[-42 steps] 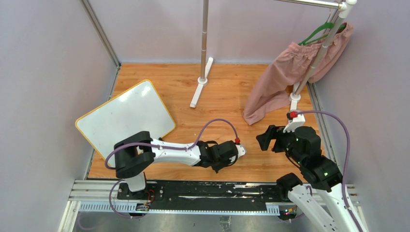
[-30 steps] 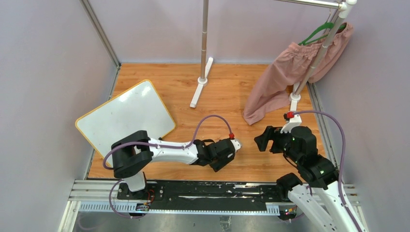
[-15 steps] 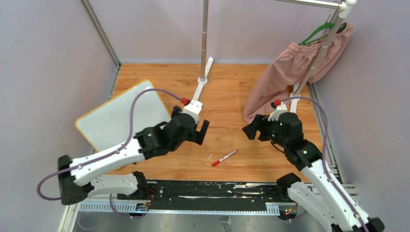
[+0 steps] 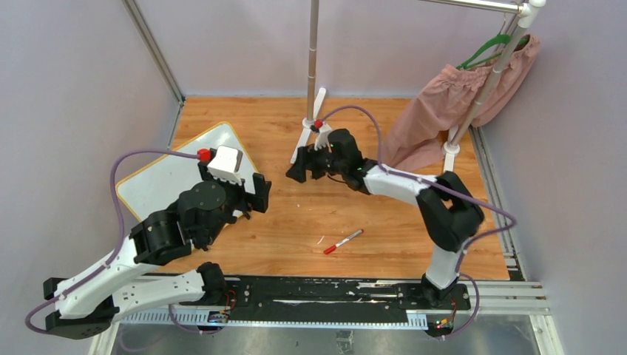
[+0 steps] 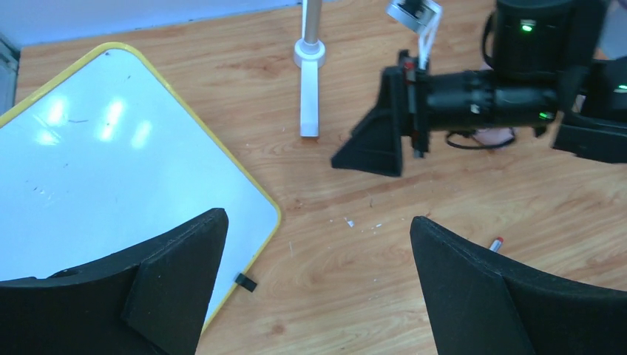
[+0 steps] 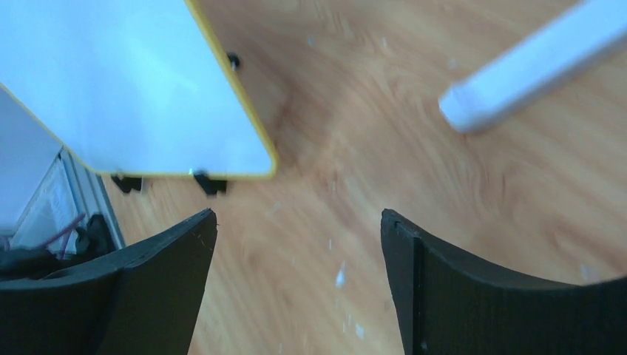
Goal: Write a sentence on the whiteboard
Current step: Move the whiteboard to the center of the board.
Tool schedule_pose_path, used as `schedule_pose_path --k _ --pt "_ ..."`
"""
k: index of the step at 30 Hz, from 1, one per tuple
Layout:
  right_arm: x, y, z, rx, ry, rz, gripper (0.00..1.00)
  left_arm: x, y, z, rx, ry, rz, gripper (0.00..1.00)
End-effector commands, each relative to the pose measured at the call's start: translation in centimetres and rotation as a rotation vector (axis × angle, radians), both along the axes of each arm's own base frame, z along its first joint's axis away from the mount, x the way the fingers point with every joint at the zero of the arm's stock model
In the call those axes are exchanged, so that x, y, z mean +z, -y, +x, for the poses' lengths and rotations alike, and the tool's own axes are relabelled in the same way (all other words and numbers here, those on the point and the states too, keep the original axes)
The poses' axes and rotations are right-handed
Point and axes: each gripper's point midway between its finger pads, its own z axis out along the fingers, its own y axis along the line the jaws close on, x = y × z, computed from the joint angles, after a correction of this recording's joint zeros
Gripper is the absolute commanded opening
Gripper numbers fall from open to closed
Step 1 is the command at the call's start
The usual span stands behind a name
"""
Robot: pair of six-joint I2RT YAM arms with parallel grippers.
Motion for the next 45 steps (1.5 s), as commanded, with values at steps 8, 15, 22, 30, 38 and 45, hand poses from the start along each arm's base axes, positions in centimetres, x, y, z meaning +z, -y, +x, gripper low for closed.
schedule_pose_path --k 8,15,22,30,38,45 --pt "2.0 -10.4 6.6 0.187 0.074 0.281 0.86 2.1 -2.8 -1.1 0.014 0.037 -0.022 1.00" --pt "2.0 -13.7 6.8 0.311 0.019 0.382 0.80 1.5 -3.4 -1.1 0.026 0.036 0.015 1.00" --pt "1.7 -16.2 4.8 0.420 -0.015 0.413 0.79 1.3 -3.9 -1.4 0.026 0.040 0.005 1.00" --pt "0.6 -17.5 3.6 0.454 -0.053 0.405 0.70 0.2 -4.0 -1.6 0.025 0.021 0.005 1.00" --pt "0.2 -17.4 1.6 0.477 -0.064 0.412 0.30 -0.3 -4.0 -1.7 0.027 0.014 -0.001 1.00" --pt "-0.3 -14.2 0.4 0.394 0.001 0.353 0.07 -0.9 -4.1 -1.9 0.021 0.006 -0.018 1.00"
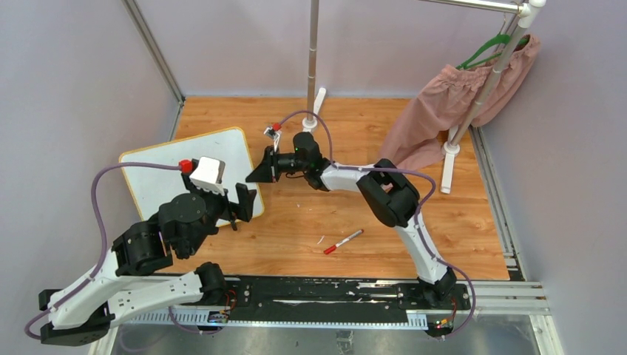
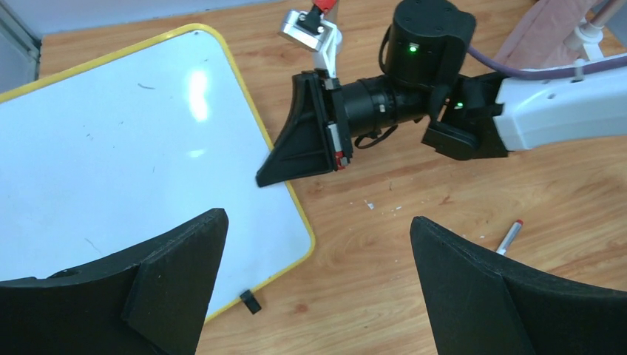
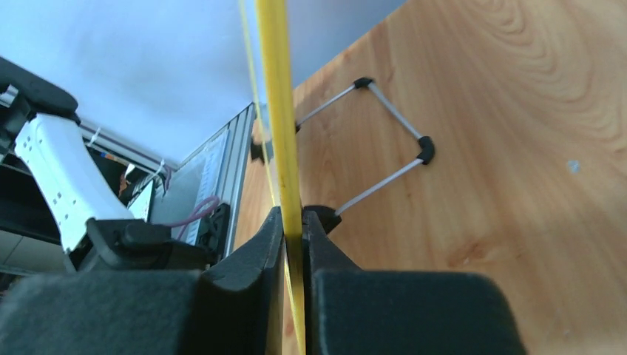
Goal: Write a sentence on the whiteboard
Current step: Move the whiteboard to the center of the board.
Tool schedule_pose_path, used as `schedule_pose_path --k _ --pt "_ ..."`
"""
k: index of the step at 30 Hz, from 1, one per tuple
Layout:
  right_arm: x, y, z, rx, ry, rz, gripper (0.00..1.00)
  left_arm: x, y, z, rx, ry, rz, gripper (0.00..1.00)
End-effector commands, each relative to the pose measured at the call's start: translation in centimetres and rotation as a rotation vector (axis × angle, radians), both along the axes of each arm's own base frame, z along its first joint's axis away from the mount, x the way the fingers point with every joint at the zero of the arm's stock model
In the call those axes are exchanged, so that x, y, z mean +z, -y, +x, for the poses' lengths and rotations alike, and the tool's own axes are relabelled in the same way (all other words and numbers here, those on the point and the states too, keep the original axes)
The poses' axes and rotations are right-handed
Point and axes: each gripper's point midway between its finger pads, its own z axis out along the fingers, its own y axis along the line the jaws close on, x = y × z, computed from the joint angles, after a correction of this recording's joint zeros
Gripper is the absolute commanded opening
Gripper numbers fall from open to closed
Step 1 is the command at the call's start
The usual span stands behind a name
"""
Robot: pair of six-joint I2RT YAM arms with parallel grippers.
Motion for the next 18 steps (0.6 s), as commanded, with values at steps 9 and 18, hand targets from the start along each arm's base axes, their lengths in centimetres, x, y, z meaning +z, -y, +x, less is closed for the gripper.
schedule_pose_path --k 9,18 --pt "-0.5 7.2 -1.4 -0.226 0.174 -0.165 0.00 -1.6 -0.6 -0.5 0.010 -0.017 -0.051 1.00" --pt "-2.1 15.9 -0.9 -0.412 0.189 -0.282 0.00 -2.7 -0.4 -0.7 -0.001 -0.035 -0.056 1.00"
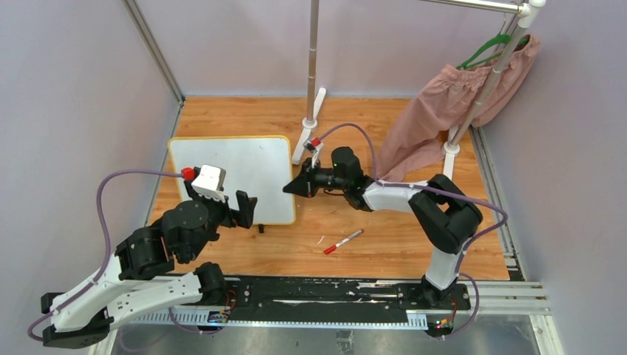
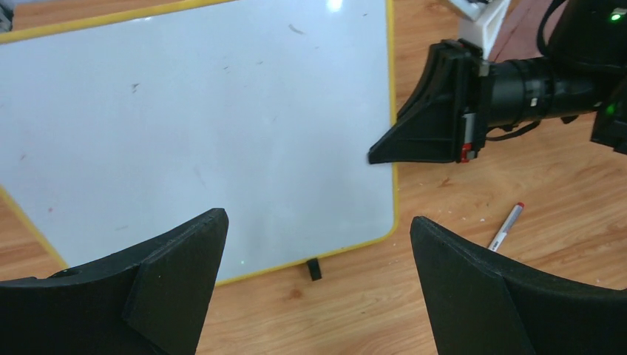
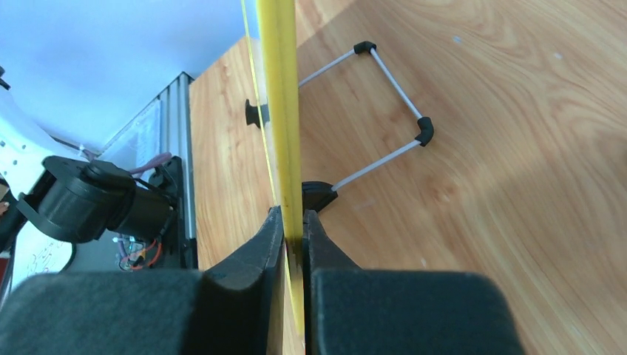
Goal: Write a sentence on the whiteboard
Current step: Move the whiteboard to the center of the board.
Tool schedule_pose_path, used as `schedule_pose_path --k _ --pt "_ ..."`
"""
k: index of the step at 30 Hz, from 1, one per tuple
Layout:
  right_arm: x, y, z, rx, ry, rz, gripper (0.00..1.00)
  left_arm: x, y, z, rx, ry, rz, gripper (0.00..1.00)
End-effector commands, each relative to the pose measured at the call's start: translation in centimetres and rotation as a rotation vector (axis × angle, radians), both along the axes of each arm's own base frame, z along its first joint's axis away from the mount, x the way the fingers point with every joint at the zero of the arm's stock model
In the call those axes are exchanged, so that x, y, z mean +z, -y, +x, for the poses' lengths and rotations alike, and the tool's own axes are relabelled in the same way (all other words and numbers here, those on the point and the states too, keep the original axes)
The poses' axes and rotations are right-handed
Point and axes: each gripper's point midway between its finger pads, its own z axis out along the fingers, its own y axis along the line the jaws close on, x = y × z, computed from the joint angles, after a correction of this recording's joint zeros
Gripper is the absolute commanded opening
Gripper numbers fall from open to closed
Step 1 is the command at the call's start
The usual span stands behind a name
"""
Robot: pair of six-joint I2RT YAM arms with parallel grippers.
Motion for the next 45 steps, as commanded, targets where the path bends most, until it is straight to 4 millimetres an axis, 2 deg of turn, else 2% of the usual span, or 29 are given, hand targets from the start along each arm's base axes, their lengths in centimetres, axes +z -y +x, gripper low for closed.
schedule_pose_path --k 1,7,14,18,20,23,29,33,39,42,45 --pt "-2.8 6.3 3.6 -0.219 0.035 -0.140 0.00 -0.3 0.0 -0.1 0.005 -0.005 -0.030 1.00" --pt "-3.1 11.5 3.4 -0.281 0.084 -0.284 0.00 -1.1 0.2 0.1 0.000 -0.006 -0.008 1.00" --pt "-2.4 17.1 4.2 -0.343 0.113 -0.391 0.00 -3.3 1.5 0.5 -0.015 -0.013 -0.004 1.00" --pt "-2.5 18.4 4.0 -0.325 0.123 -0.433 0.00 -4.6 2.2 0.6 -0.031 -0.024 -0.008 1.00" --pt "-2.5 18.4 3.8 -0.306 0.112 -0.452 0.00 -4.8 2.2 0.6 -0.029 -0.025 -0.009 1.00" --pt "-2.1 17.3 3.2 -0.281 0.110 -0.417 0.00 -4.6 1.9 0.6 -0.019 -0.021 -0.018 1.00" --pt "-1.3 13.1 2.5 -0.270 0.110 -0.321 0.00 -4.6 1.3 0.2 -0.011 -0.020 -0.045 1.00" --pt "-1.8 11.0 2.7 -0.295 0.102 -0.273 0.00 -4.9 0.8 0.0 0.002 -0.029 -0.049 1.00" --pt "-3.3 9.1 3.0 -0.315 0.077 -0.260 0.00 -5.2 0.4 -0.1 0.017 -0.037 -0.051 1.00" --pt "-3.8 8.9 3.3 -0.324 0.069 -0.271 0.00 -5.2 0.2 0.0 0.024 -0.034 -0.050 1.00" --pt "-4.4 10.0 3.3 -0.367 0.070 -0.304 0.03 -5.2 0.2 0.0 0.028 -0.034 -0.048 1.00"
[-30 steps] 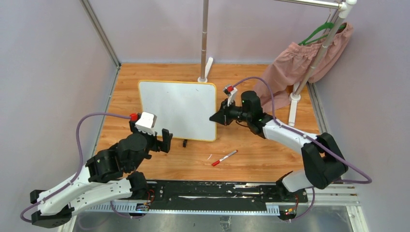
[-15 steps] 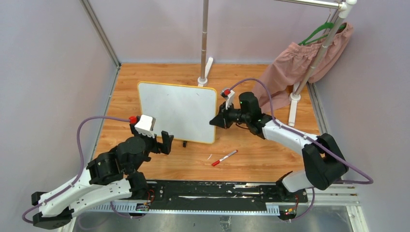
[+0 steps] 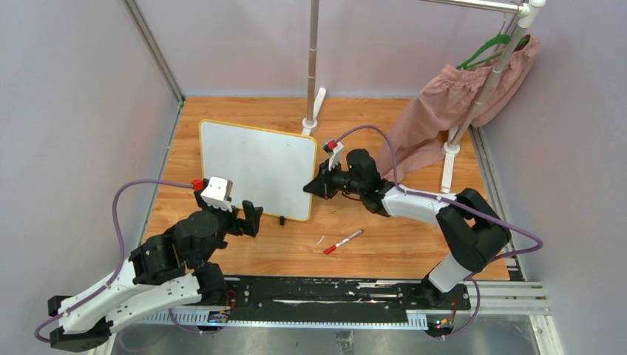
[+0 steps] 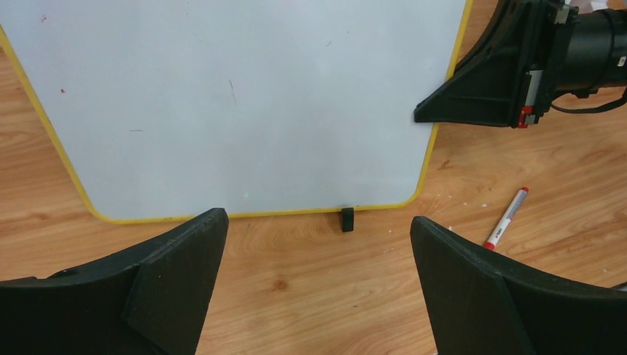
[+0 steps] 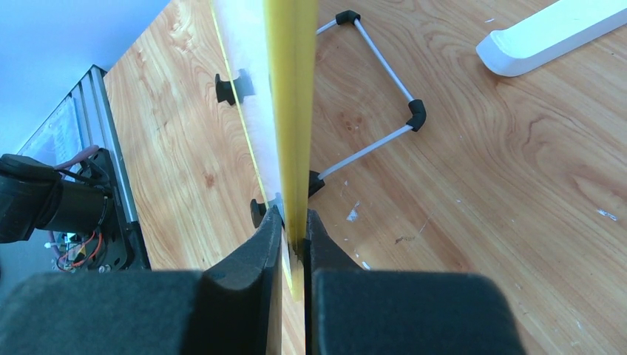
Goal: Write a sentence on the whiteboard
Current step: Move the whiteboard to the center of the board.
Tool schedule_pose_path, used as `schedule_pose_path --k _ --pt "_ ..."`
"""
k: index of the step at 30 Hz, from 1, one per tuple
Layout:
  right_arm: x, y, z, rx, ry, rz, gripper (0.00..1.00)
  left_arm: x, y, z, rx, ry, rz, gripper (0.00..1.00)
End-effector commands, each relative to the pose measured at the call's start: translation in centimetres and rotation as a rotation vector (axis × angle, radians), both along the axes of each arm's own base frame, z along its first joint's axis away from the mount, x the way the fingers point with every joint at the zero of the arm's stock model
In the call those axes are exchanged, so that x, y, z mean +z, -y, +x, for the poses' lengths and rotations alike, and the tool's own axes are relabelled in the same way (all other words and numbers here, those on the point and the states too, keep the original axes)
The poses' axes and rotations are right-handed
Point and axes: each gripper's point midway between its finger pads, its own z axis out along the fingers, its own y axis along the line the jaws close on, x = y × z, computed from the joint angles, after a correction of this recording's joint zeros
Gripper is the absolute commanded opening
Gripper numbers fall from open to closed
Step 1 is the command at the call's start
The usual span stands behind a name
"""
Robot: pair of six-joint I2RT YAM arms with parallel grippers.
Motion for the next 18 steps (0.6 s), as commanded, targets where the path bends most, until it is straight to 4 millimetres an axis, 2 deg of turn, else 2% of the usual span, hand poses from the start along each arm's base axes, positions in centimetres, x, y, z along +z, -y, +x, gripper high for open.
schedule_pose_path --k 1,4,11,12,13,16,18 --pt "-3.4 3.1 2.2 -0.178 0.035 -0.157 0.05 -0.1 -0.6 0.2 0.042 0.002 -0.014 1.00" --pt "-4.2 4.3 2.2 -0.208 0.035 -0.214 0.00 -0.1 -0.5 0.3 0.042 0.004 -0.007 1.00" --pt "-5.6 6.0 2.4 -0.208 0.027 -0.287 0.00 -0.2 -0.4 0.4 0.041 0.000 0.000 1.00" --pt "-5.7 6.1 2.3 -0.205 0.023 -0.295 0.03 -0.3 -0.4 0.4 0.041 -0.001 -0.001 1.00" --pt "-5.9 6.2 2.2 -0.206 0.016 -0.301 0.10 -0.3 -0.3 0.4 0.041 -0.001 0.000 1.00" --pt "-6.0 6.8 2.0 -0.237 0.008 -0.300 0.38 -0.3 -0.4 0.4 0.041 -0.002 0.003 1.00" --pt "-5.9 7.2 1.9 -0.264 0.003 -0.292 0.46 -0.3 -0.3 0.4 0.038 -0.002 0.000 1.00"
